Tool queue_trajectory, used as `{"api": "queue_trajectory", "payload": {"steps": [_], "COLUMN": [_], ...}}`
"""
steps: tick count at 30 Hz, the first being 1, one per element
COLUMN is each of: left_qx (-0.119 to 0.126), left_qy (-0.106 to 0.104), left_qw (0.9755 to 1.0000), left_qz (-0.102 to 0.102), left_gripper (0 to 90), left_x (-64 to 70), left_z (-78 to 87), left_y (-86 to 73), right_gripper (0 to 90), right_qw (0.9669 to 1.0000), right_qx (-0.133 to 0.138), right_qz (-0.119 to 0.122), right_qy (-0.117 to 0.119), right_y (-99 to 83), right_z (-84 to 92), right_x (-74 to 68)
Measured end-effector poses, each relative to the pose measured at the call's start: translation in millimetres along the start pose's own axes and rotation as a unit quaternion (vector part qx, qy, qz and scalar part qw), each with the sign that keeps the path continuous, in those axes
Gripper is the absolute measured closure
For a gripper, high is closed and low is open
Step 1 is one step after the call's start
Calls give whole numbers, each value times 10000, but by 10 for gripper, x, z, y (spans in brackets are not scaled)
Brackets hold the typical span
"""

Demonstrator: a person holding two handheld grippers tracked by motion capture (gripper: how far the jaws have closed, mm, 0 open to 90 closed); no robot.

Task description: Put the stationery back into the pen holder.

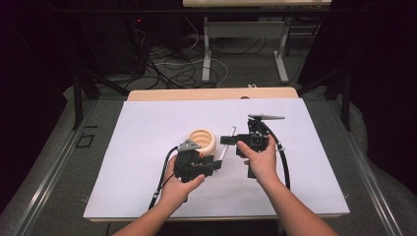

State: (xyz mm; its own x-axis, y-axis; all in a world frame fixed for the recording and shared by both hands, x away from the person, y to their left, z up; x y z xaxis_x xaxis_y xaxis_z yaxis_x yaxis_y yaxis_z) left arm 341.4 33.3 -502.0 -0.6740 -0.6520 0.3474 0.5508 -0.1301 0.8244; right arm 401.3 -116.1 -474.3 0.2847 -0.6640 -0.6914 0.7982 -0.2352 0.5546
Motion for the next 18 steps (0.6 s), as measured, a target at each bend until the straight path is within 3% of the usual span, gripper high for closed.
{"api": "queue_trajectory", "payload": {"steps": [8,18], "left_qx": [110,261], "left_qy": [209,581], "left_qw": [9997,9979], "left_qz": [-2,101], "left_gripper": [519,439], "left_x": [-89,-395], "left_z": [122,299], "left_y": [120,271], "right_gripper": [785,784], "right_qw": [9998,9986], "right_qx": [91,204], "right_qz": [132,384], "right_qy": [-126,-310], "right_y": [192,378], "right_z": [-4,-44], "right_x": [-66,-164]}}
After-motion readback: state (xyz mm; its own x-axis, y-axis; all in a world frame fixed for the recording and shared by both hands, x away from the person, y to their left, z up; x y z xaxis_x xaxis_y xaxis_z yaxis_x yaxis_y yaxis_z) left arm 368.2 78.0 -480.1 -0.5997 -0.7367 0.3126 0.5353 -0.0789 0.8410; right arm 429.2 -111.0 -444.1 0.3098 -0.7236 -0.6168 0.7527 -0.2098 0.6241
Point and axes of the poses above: each handheld gripper's, and its own axes: z roughly backward along the jaws, y roughly out of its top, x roughly to its right, the point moved 5 cm from there along -z, roughly forward along the jaws, and after that the axes turned 6 degrees about x, right-handed, at the moved point
